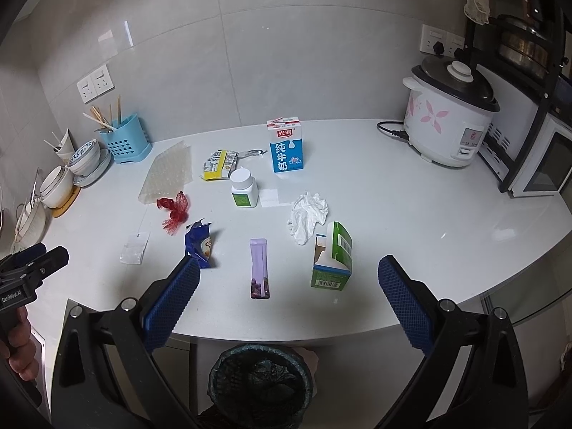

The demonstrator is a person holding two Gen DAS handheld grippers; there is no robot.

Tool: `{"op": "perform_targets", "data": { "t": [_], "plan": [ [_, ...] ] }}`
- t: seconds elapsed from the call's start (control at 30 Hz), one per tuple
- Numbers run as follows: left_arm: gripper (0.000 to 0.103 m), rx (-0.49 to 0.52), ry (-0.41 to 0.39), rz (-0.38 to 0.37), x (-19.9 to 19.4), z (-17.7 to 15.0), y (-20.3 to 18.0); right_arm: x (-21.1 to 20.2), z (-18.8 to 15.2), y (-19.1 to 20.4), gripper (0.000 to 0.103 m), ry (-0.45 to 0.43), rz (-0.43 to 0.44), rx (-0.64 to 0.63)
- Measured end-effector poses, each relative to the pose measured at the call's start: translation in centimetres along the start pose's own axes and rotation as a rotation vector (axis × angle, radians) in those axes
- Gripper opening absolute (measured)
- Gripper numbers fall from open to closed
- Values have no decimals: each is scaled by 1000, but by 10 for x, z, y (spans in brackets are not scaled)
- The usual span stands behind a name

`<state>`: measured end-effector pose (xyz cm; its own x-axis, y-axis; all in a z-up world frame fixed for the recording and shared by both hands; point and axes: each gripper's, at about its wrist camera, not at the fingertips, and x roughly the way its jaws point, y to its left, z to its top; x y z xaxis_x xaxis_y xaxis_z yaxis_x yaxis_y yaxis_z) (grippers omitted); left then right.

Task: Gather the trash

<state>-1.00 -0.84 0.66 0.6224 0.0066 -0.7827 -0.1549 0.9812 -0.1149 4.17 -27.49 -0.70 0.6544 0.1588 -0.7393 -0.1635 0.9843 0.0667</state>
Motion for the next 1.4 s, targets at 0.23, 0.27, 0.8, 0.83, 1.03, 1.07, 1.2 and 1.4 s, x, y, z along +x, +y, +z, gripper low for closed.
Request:
{"op": "perform_targets", "data": {
  "t": [0.23,0.27,0.8,0.83,1.03,1.07,1.2,1.4],
  "plan": [
    [97,-9,5,8,1,0,1,0,0,0,96,1,6,1],
    [97,-7,3,9,1,0,1,0,-1,0,96,1,6,1],
    [97,-11,10,13,3,-2,6,2,-2,3,96,5,-1,-4],
    [97,-10,13,13,4,-2,7,2,-2,3,96,5,-2,-4],
    [97,-16,35,36,27,-1,23,18,-4,0,96,28,-13,18],
    [97,-18,42,36,33,-1,27,22,-5,-1,96,32,-17,22],
    [97,-23,78,48,61,0,42,44,-10,-5,96,60,-31,46],
    [97,-32,145,62,110,2,60,78,-15,-8,95,78,-79,79]
  ]
}}
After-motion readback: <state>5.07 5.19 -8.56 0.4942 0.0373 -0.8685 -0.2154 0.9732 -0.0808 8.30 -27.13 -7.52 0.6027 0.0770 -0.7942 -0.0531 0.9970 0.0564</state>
